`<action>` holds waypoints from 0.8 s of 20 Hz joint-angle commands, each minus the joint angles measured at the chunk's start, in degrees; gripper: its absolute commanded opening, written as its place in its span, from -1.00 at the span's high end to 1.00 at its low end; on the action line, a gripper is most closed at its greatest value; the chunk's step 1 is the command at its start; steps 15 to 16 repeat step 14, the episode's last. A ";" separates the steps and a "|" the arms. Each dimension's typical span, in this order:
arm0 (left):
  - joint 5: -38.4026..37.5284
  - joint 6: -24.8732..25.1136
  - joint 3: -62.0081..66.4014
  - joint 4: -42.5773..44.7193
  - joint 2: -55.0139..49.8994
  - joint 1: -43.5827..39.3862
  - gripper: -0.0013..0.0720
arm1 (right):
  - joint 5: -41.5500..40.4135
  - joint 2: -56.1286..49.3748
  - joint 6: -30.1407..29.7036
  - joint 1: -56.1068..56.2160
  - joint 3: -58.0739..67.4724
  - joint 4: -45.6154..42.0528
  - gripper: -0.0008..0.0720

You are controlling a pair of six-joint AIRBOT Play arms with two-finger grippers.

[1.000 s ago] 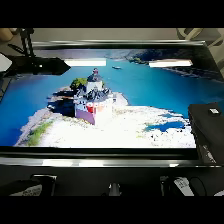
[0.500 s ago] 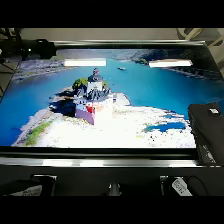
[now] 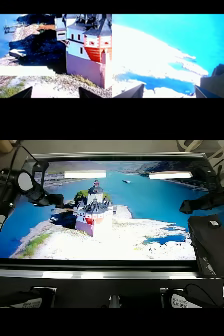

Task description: Fold the shirts.

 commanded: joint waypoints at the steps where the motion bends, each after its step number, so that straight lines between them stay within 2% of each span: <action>1: 1.90 -0.57 -3.74 1.09 1.92 -1.14 -0.93 | 4.20 -1.22 -0.07 2.14 0.11 -2.97 -0.90; 16: 1.88 0.02 -3.74 1.11 1.62 -1.07 -0.93 | 4.24 -1.22 -0.07 2.14 0.11 -3.23 -0.90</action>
